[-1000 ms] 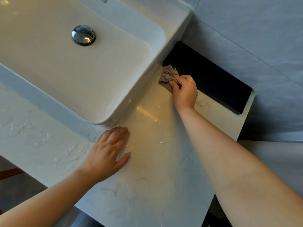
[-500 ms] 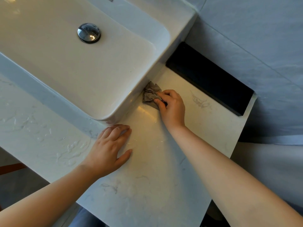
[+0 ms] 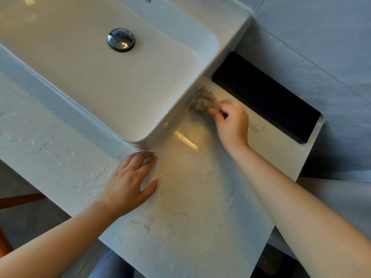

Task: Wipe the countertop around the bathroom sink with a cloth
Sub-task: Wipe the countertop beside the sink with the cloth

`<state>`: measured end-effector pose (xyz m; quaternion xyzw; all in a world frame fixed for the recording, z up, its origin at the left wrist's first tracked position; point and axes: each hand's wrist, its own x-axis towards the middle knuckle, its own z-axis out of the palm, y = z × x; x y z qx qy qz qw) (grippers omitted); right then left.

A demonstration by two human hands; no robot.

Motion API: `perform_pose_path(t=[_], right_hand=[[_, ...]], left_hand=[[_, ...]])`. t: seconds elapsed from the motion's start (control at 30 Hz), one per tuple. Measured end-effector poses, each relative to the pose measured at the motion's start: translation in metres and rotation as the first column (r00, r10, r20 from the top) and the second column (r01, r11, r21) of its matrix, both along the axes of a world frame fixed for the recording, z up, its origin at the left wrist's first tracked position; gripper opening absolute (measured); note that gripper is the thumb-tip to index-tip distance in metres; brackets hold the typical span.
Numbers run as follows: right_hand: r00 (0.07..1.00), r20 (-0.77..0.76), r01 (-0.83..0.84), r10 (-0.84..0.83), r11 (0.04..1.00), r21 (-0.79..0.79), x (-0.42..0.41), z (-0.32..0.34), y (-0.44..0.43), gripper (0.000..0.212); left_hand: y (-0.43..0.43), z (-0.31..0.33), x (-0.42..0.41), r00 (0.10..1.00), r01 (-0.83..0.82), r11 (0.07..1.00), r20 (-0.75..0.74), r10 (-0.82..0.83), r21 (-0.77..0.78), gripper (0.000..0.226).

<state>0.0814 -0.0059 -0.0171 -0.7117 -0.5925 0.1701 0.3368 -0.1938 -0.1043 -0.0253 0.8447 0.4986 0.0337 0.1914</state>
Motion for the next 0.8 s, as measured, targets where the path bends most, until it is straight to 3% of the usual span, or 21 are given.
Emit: perform_pose_path(t=[0.1,0.33,0.8], right_hand=[[0.988,0.009,0.156,-0.156,0.988,0.006,0.012,-0.005,0.036,0.025],[0.972,0.095,0.221,-0.216,0.975,-0.037,-0.002,-0.032,0.051,0.030],[0.997,0.046,-0.054,0.054,0.998,-0.012,-0.058,-0.034,-0.032,0.022]], left_hand=[[0.002,-0.001,0.000,1.000,0.001,1.000,-0.011,-0.001,-0.006,0.061],[0.003,-0.002,0.001,1.000,-0.028,0.999,0.012,0.028,-0.023,0.059],[0.007,0.002,-0.010,0.999,0.045,0.996,0.027,-0.043,-0.078,0.060]])
